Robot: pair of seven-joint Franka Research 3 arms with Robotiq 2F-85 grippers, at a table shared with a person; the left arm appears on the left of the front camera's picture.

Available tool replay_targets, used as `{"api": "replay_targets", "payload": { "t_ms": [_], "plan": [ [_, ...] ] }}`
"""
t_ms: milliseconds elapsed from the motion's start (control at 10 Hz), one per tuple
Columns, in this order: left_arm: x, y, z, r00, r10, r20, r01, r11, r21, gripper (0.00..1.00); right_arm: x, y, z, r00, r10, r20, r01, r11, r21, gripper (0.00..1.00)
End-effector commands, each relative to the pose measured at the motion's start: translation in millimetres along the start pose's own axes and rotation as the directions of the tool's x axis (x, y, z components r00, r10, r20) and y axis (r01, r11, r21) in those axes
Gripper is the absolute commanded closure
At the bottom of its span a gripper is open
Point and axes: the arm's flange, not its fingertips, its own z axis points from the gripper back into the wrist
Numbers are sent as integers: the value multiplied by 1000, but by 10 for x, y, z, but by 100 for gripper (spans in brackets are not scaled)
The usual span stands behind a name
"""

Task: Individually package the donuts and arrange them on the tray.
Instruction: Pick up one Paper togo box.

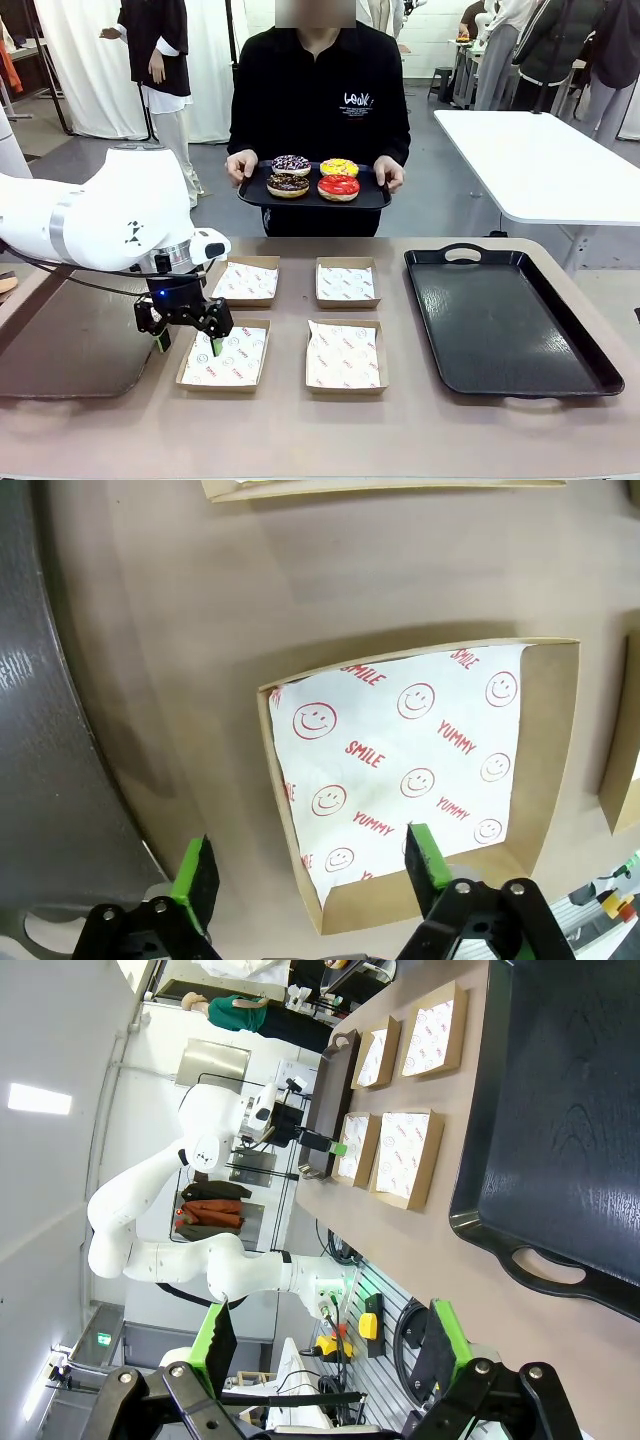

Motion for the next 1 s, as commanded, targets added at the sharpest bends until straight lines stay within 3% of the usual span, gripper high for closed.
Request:
{"api": "replay_targets", "payload": {
  "t_ms": [0,100,300,400,600,900],
  "plan": [
    [62,-19,-2,1000,-10,17,10,1000,20,54,1,-6,-7,1000,12,7,-12,1000,17,0],
    [66,-27,-5,1000,-6,15,6,1000,15,100,1,-6,-7,1000,12,7,-12,1000,17,0],
    [59,-22,12,1000,-5,22,5,1000,16,100,1,-6,-7,1000,12,7,-12,1000,17,0],
    [58,-23,12,1000,-6,23,6,1000,13,79,1,-6,-7,1000,12,7,-12,1000,17,0],
    [56,-23,-22,1000,-9,13,9,1000,13,100,1,-6,-7,1000,12,7,-12,1000,17,0],
    [19,-26,14,999,-13,30,13,1000,16,100,1,-6,-7,1000,12,7,-12,1000,17,0]
  ]
}}
